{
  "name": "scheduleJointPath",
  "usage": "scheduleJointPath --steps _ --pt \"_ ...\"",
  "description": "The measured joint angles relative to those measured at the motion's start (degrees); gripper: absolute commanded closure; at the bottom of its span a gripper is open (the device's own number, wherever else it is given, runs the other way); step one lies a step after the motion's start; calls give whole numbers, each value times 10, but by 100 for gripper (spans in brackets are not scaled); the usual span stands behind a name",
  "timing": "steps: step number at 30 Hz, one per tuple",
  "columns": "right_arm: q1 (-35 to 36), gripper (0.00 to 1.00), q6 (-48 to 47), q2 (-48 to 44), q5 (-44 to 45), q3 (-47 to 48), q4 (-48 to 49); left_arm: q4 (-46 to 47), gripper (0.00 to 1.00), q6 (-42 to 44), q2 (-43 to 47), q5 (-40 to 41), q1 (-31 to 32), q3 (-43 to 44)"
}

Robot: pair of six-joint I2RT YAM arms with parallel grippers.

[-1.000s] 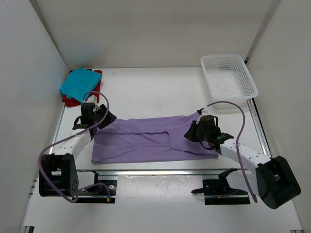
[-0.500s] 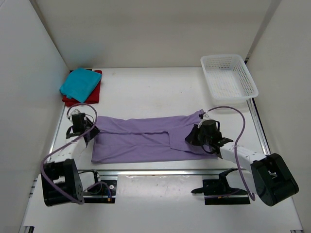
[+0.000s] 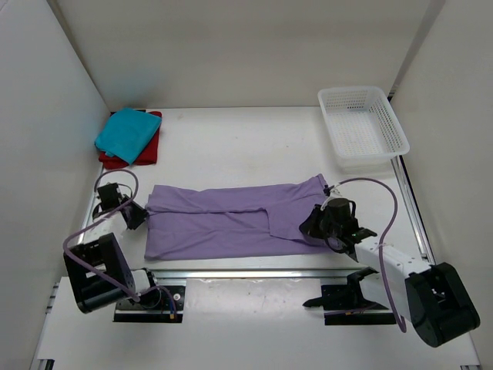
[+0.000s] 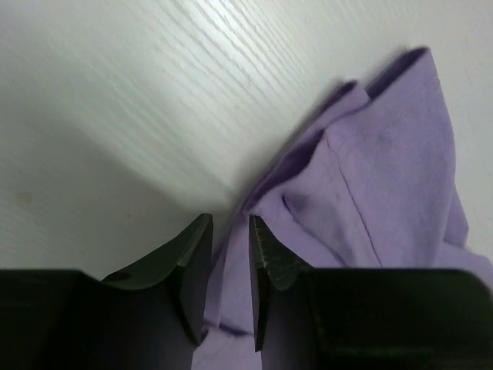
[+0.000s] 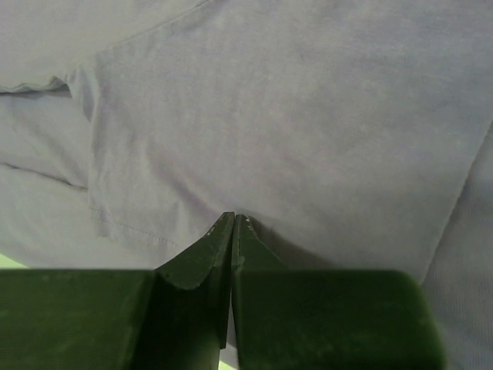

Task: Fold and stack the t-shirts
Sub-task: Fold the other side of the tshirt into a rectangle

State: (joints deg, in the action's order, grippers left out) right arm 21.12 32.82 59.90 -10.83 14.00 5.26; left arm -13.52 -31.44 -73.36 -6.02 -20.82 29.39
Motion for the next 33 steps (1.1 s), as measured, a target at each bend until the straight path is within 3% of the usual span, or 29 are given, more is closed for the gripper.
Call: scheduleJointPath --steps 4,9,16,19,25,33 --pt "-3 100 0 -27 -2 3 -24 -47 47 10 55 9 24 3" --pt "19 100 0 -33 6 35 -35 -40 47 3 105 51 135 41" --pt "40 100 0 -35 7 53 -31 -19 35 -5 35 55 51 36" --pt "40 100 0 -35 5 53 -31 -19 32 -10 40 64 46 18" --pt "40 100 -1 -35 -4 42 -28 9 35 -22 38 66 49 17" --pt "35 100 -2 -44 -13 29 -25 31 61 -25 -28 66 54 17"
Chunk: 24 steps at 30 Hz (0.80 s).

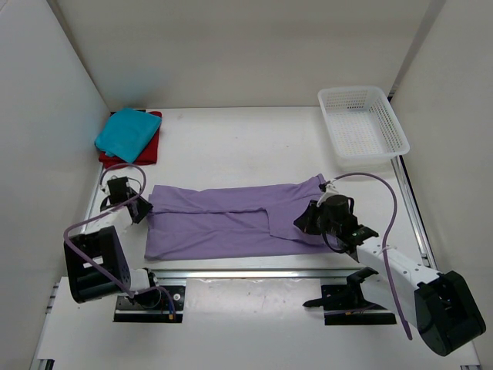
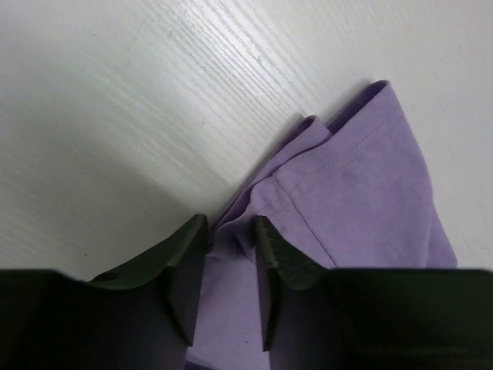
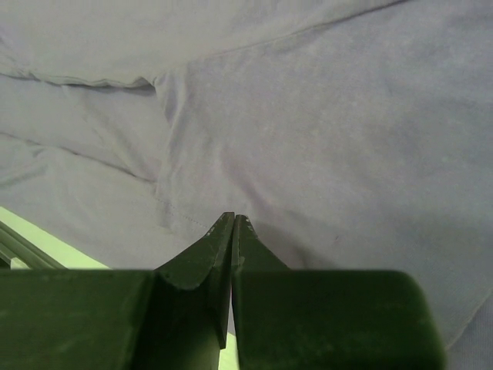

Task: Fold and stack the t-shirts
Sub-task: Fold the other side of the tshirt into a rectangle

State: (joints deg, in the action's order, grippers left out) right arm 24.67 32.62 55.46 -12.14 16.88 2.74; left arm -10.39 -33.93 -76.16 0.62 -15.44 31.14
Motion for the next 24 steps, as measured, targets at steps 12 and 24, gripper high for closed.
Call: scheduleJointPath --steps 12,24 --pt "1 100 0 -5 0 0 7 14 100 5 34 4 16 0" --pt "-20 100 -1 -4 3 0 0 -27 99 21 106 5 10 -26"
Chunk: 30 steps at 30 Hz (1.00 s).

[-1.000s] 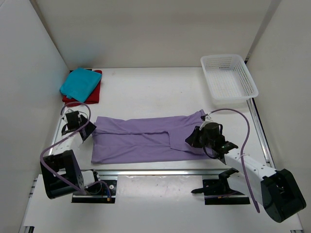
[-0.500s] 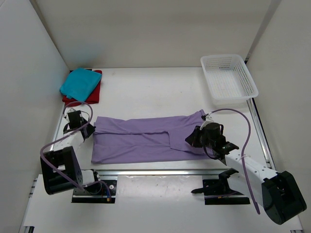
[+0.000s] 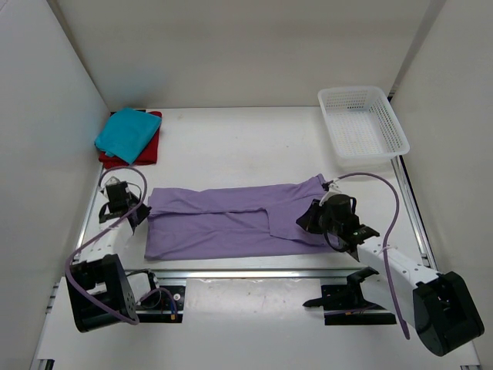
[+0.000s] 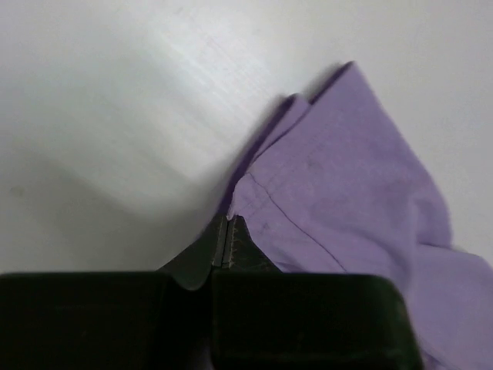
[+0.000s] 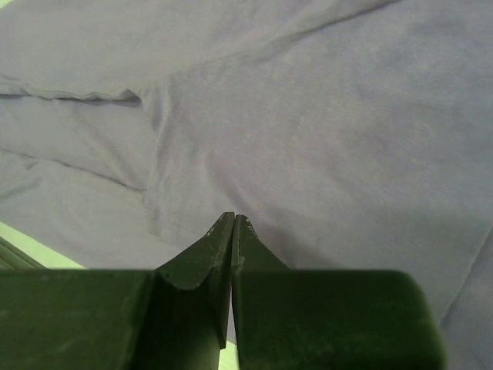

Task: Fold and stack the t-shirts
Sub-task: Fold the other side of the tshirt into a rectangle, then rotate the tshirt 90 degrees

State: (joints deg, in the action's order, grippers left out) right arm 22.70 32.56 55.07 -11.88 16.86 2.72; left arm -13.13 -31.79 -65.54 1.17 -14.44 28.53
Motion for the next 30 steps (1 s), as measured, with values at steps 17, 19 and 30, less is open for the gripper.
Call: scheduleJointPath --steps 17,19,30 --pt "8 100 -13 216 67 114 0 -30 2 -1 111 -49 47 -18" --pt "6 100 -10 278 62 156 -1 -16 1 0 116 -66 107 4" --pt "-14 100 -38 830 11 918 -176 90 1 -38 82 -176 257 -43"
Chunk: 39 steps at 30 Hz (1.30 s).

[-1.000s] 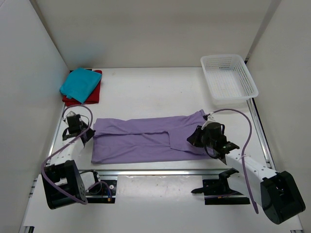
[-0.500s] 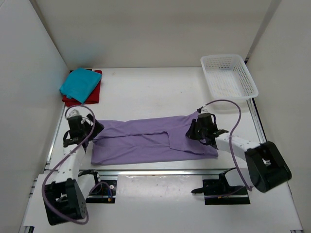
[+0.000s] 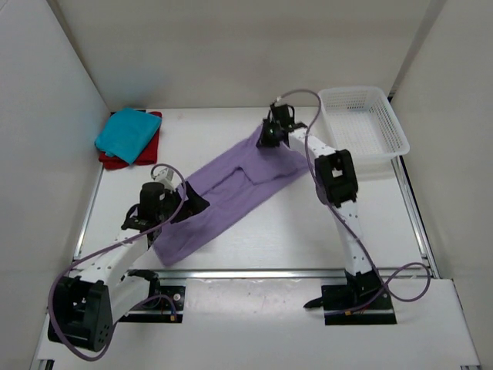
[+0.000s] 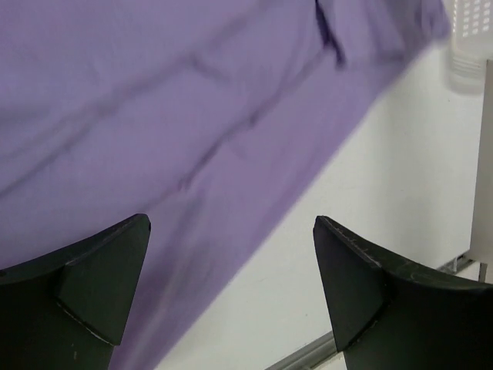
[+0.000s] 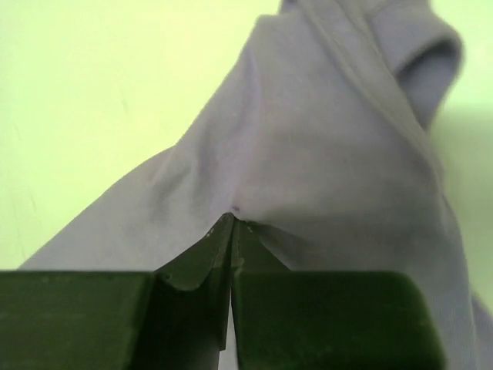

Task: Fold and stack the t-shirts
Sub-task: Rotate the tshirt 90 degrees

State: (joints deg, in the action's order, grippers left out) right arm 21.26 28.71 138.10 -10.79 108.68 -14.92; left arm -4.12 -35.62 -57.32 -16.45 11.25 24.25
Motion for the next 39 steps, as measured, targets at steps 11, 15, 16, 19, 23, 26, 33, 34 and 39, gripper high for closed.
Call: scheduleJointPath --steps 11,15,16,19,23,26,33,34,39 --pt "7 59 -61 -163 -19 65 -66 31 2 -23 65 -24 15 -52" --pt "43 99 -67 -420 -17 -178 53 56 1 -35 66 -32 39 -72" --pt "57 100 -58 -475 -19 -259 98 63 1 -37 68 -37 41 -80" --pt "121 100 -32 -589 -10 -471 184 57 1 -38 76 -47 40 -95" --pt "213 66 13 -552 12 -611 215 25 1 -18 95 -59 21 -91" --pt "263 53 47 -488 20 -645 211 -9 2 2 111 -62 3 -76" --pt "301 59 113 -367 39 -562 256 -54 1 29 156 -64 -14 -65" --pt "302 62 124 -348 39 -550 268 -59 1 33 161 -65 -17 -65" --pt "304 66 184 -291 39 -538 324 -90 1 52 172 -65 -38 -61"
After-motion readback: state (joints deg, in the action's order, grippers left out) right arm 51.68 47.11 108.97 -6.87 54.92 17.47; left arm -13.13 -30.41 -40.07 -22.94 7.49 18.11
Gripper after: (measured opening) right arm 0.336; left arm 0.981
